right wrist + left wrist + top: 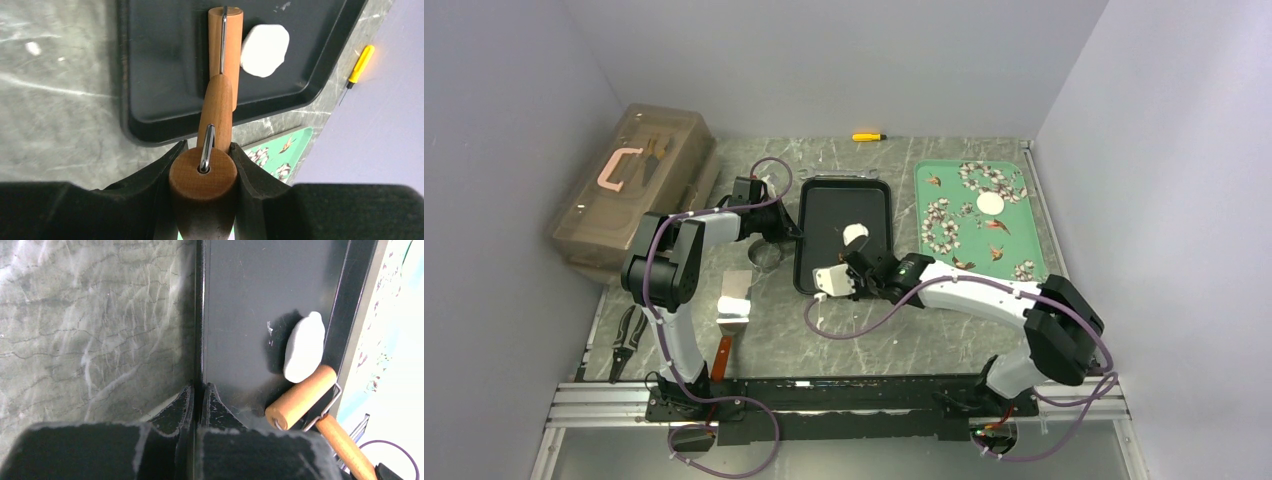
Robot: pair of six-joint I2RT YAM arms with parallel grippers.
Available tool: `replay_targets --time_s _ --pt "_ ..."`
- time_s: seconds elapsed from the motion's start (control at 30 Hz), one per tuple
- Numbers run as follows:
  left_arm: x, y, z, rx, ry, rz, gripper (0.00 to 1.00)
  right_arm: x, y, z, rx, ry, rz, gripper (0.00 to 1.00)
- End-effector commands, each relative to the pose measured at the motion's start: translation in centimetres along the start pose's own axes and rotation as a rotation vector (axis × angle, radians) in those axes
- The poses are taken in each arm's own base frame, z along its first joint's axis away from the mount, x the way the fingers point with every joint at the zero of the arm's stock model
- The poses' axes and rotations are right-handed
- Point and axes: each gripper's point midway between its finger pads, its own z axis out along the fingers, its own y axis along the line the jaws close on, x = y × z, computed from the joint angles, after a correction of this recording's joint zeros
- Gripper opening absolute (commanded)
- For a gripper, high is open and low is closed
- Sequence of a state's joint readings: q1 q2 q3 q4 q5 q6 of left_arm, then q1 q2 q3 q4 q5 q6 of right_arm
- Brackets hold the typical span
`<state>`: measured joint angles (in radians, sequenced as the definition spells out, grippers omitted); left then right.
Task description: Roll out the dumpling wrappers from the dough
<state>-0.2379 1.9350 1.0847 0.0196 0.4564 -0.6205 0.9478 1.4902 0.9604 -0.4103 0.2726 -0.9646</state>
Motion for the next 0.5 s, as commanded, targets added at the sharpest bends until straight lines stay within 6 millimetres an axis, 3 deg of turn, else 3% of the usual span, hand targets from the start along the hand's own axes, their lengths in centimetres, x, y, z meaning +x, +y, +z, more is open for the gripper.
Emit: replay_targets --time_s 0.0,0.07,0.17,0.23,0.4,0.47 --pt "1.7 3.4 0.8 -0.121 0.046 -0.027 0.00 -0.9 1.2 -3.3 -0.033 -0.042 -0.059 0.00" --pt "1.8 3.6 0.9 -0.124 0.050 -0.027 0.00 -2.1 -0.1 -4.9 0.023 -0.115 -0.042 0.00" --pt "1.9 3.6 0.9 -0.122 0.051 -0.027 0.00 -3.6 -3.8 -7.0 0.175 -0.209 -0.013 0.00" --pt "1.9 3.6 1.0 -0.120 0.054 -0.028 0.00 -3.5 -5.9 -7.2 0.245 -0.207 -0.004 0.00" --pt "2.0 3.6 1.0 -0.119 0.054 -0.025 0.00 -2.2 -9.4 -3.8 0.301 -0.137 0.005 0.00" --pt "2.0 3.6 1.1 -0.115 0.058 -0.026 0.00 -2.0 -9.8 -2.0 0.296 -0.096 -0.016 0.00"
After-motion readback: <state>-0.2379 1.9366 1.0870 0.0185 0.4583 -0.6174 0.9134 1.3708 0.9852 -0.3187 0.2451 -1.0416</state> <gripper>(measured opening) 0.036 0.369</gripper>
